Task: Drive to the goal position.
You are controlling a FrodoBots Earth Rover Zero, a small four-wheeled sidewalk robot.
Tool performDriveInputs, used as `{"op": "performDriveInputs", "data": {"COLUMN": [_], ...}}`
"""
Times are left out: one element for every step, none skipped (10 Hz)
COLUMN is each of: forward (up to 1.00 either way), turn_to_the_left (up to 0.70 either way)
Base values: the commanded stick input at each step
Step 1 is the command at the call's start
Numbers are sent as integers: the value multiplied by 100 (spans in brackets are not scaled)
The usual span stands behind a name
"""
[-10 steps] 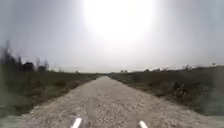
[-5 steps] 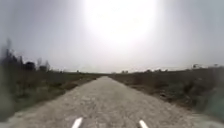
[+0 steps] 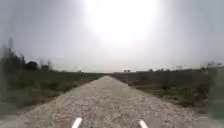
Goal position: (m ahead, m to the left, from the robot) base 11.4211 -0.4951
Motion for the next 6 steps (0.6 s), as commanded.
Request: {"op": "performDriveInputs", "data": {"forward": [70,70,70,70,70,70], "turn_to_the_left": [0,0,0,0,-5,-7]}}
